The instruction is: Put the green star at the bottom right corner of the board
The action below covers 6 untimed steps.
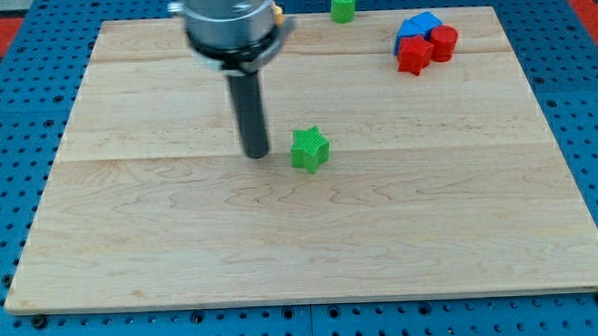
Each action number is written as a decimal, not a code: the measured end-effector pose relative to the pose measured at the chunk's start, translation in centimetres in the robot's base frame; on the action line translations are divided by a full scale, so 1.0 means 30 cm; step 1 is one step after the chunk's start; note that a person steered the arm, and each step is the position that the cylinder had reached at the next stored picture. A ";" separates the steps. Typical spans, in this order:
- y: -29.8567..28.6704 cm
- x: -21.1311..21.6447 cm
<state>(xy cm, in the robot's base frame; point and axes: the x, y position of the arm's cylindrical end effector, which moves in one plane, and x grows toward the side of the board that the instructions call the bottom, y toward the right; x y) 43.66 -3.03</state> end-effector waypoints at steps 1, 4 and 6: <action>0.243 0.021; 0.738 0.323; 0.763 0.185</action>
